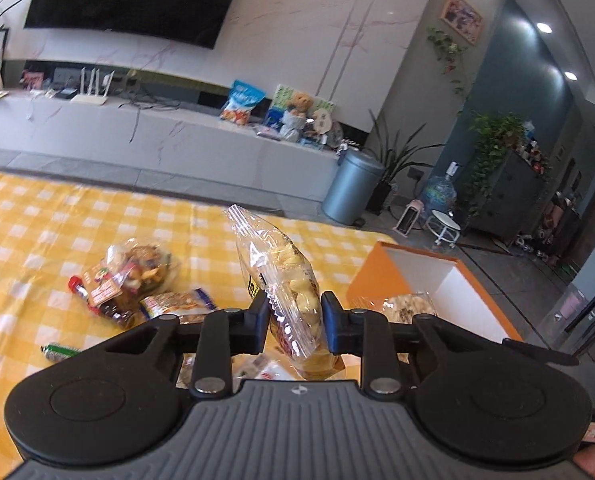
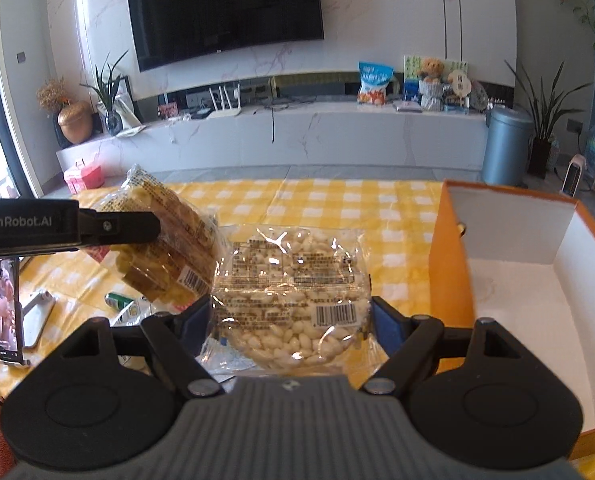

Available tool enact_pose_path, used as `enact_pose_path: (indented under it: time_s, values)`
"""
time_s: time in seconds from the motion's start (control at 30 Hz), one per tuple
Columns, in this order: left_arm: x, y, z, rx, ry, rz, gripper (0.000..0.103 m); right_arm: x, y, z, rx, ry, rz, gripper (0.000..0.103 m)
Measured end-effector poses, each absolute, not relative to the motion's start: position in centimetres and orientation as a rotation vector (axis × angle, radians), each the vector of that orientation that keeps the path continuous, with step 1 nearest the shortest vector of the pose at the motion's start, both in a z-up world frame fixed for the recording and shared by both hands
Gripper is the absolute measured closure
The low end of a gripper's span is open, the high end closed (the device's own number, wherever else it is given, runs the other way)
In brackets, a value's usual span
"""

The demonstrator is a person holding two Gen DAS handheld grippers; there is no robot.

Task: Organize snacks
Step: 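Carry both held snack packs over the orange box with both tools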

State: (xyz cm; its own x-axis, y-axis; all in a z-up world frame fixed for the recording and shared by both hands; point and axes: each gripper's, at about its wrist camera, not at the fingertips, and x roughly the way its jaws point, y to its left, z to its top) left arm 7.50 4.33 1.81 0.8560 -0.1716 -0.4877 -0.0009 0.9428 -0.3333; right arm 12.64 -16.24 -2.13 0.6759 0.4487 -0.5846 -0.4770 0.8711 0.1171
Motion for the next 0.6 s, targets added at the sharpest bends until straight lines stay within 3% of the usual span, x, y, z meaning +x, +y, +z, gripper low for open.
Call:
enact_pose_path:
  time_s: [0.37, 0.6]
  values:
    - [9.4, -1.5, 4.9, -0.254, 0.478, -0.257, 0.073, 11.6, -23.0, 2.5, -0.073, 0.558, 0.42, 0.024]
    - [13.3, -4.6, 4.6, -0.258, 0.539, -0.407, 0.073, 13.6, -28.1, 2.9, -0.088, 0.648, 0.327, 0.024]
